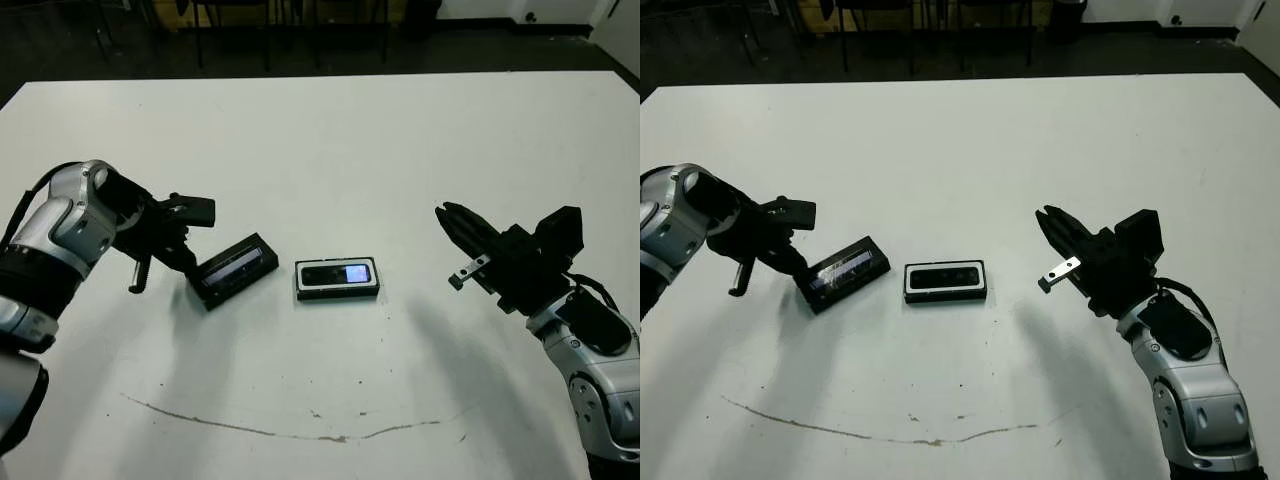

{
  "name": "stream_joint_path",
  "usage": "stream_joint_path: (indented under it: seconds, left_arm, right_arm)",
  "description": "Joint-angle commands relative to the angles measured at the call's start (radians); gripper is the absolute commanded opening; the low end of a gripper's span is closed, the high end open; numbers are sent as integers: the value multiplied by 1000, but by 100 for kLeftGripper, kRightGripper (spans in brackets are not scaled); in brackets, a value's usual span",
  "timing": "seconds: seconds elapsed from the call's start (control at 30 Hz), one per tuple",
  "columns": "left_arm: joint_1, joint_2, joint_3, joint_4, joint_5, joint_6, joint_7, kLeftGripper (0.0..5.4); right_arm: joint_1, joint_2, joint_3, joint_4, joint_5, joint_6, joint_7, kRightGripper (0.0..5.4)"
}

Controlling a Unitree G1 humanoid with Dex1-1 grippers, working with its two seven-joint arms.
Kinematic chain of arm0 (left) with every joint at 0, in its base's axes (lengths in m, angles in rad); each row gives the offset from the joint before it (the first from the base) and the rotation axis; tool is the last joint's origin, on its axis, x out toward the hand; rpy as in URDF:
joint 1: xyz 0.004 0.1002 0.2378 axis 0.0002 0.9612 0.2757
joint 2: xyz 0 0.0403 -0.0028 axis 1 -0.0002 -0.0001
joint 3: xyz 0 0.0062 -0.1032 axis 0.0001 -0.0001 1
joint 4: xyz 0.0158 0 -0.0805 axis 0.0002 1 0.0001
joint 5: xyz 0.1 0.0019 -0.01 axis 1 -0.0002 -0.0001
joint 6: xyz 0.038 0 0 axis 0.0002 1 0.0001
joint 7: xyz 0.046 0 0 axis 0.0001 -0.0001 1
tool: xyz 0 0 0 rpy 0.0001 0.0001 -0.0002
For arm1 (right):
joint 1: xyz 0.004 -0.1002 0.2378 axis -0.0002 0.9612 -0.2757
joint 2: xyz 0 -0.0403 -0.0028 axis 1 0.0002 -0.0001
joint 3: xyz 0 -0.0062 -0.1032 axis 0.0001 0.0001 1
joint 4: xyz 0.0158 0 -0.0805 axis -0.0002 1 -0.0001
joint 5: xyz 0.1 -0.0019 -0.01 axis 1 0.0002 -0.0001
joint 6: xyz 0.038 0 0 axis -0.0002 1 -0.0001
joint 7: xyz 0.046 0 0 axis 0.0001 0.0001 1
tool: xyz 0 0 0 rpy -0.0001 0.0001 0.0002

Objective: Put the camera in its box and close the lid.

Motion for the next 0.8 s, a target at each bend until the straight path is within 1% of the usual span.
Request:
stream_joint_path:
  seconds: [0.03, 0.07, 0.13, 0.2, 0.23, 0.33, 0.4, 0.47, 0.53, 0.57, 0.7, 0.73, 0.8]
  left_arm:
    - [68, 6, -42, 7, 6, 22, -17, 0]
    - [67, 12, -45, 17, 16, 25, -10, 0]
    - [63, 27, -52, 52, 36, -14, 13, 0]
    - [70, 46, -42, 78, 59, -28, 73, 0]
    - [73, 52, -35, 91, 62, -25, 98, 0]
    - [95, 95, -6, 123, 62, -87, 176, 0]
    - [132, 134, 21, 86, 70, -95, 232, 0]
    - [181, 171, 50, 17, 86, -65, 288, 0]
    - [251, 196, 118, -65, 80, -13, 371, 0]
    - [295, 202, 169, -108, 62, 11, 418, 0]
    - [505, 188, 419, -348, -22, 77, 601, 0]
    - [549, 174, 477, -408, -51, 87, 633, 0]
    - [629, 118, 596, -527, -135, 94, 692, 0]
  right_arm:
    - [12, 2, 0, 29, 1, -14, 10, 1]
    - [12, 1, 0, 29, -1, -16, 9, 1]
    - [14, -1, 2, 26, -6, -13, 2, 1]
    - [16, 0, 0, 30, -1, -14, 5, 1]
    - [16, 1, -1, 33, 2, -16, 7, 1]
    - [15, 0, -2, 41, 5, -25, 15, 1]
    - [15, 0, -6, 48, 14, -28, 25, 1]
    - [17, 2, -4, 51, 7, -39, 25, 1]
    - [20, 2, 0, 50, -3, -48, 21, 1]
    - [21, 0, 1, 46, -3, -40, 17, 1]
    - [24, -3, 0, 36, 1, -22, 10, 1]
    - [25, -1, 0, 34, 2, -19, 7, 1]
    - [26, 2, 2, 30, 1, -18, 4, 1]
